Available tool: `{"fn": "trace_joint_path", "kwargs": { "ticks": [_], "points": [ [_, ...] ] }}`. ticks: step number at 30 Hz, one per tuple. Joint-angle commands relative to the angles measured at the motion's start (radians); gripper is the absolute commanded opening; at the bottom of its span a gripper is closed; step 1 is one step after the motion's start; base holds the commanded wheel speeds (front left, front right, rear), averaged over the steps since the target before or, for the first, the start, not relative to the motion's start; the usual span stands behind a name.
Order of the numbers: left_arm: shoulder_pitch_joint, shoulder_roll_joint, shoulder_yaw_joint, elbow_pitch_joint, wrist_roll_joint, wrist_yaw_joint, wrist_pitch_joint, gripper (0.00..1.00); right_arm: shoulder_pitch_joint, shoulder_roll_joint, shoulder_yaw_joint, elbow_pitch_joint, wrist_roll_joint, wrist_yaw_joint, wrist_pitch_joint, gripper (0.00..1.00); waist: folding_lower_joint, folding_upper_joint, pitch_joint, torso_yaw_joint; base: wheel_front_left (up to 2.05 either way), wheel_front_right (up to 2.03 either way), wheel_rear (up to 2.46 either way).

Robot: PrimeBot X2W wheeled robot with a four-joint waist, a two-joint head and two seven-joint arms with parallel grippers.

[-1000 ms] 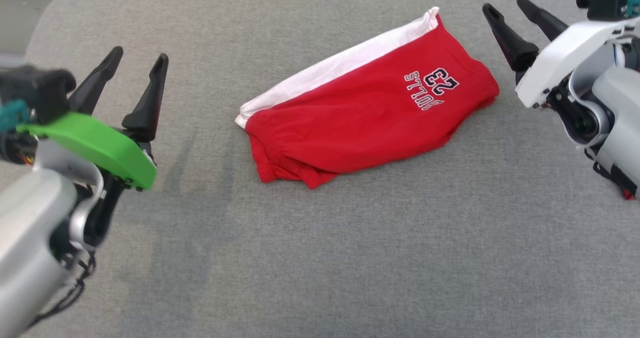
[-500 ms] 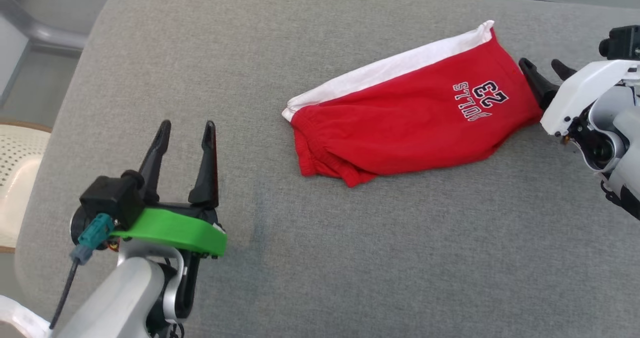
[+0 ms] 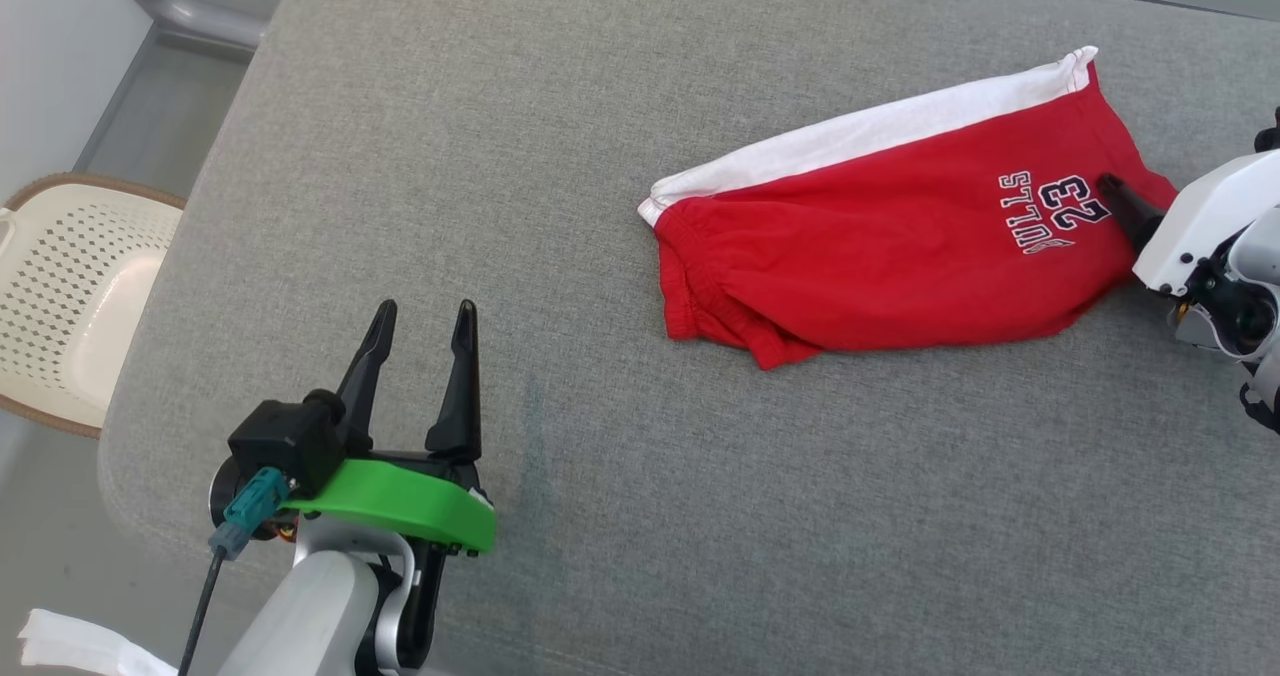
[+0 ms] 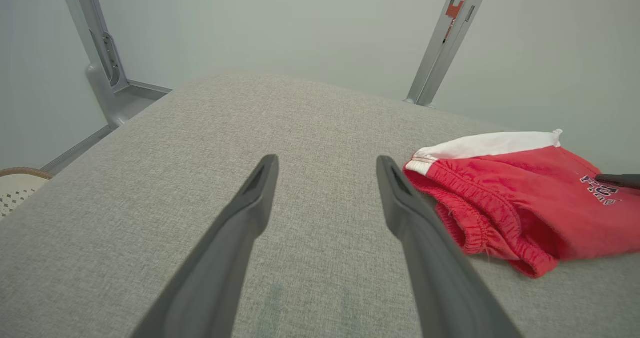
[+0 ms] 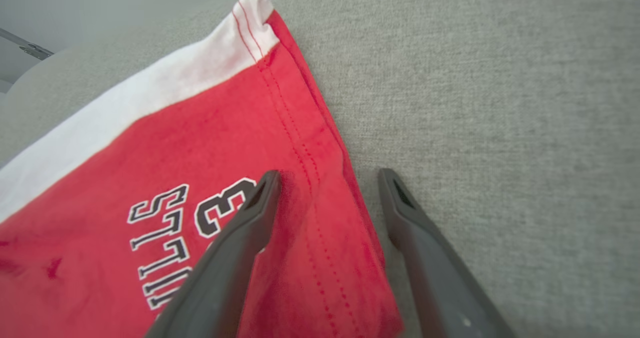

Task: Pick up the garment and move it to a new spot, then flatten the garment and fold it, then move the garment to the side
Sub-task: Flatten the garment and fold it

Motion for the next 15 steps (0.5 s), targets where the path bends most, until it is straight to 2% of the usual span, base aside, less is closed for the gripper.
{"fn": "trace_joint_path", "kwargs": {
  "ticks": [1, 6, 7, 9, 15],
  "points": [
    [0.015, -0.009, 0.009, 0.008, 0.01, -0.01, -0.002, 1.0, 0.016, 0.011, 0.004, 0.012, 0.005, 0.0, 0.014, 1.0, 0.0001, 0.0, 0.007, 0.005, 0.0, 0.0, 0.0],
    [0.012, -0.035, 0.034, 0.038, 0.043, -0.041, -0.002, 1.0, 0.007, 0.032, -0.012, 0.013, 0.021, 0.0, 0.022, 1.0, 0.0001, 0.0, 0.016, 0.011, 0.0, 0.0, 0.0],
    [0.011, -0.039, 0.037, 0.041, 0.049, -0.045, -0.002, 1.0, 0.008, 0.038, -0.016, 0.008, 0.026, 0.0, 0.022, 0.77, 0.0001, 0.0, 0.016, 0.012, 0.0, 0.0, 0.0],
    [0.009, -0.045, 0.044, 0.054, 0.062, -0.055, -0.002, 1.0, 0.011, 0.046, -0.026, -0.001, 0.035, 0.0, 0.015, 0.0, 0.0001, 0.0, 0.016, 0.012, 0.0, 0.0, 0.0],
    [0.014, -0.055, 0.06, 0.087, 0.076, -0.074, -0.002, 1.0, 0.025, 0.045, -0.054, -0.029, 0.046, 0.0, -0.028, 0.0, 0.0001, 0.0, -0.007, 0.0, 0.0, 0.0, 0.0]
  ]
}}
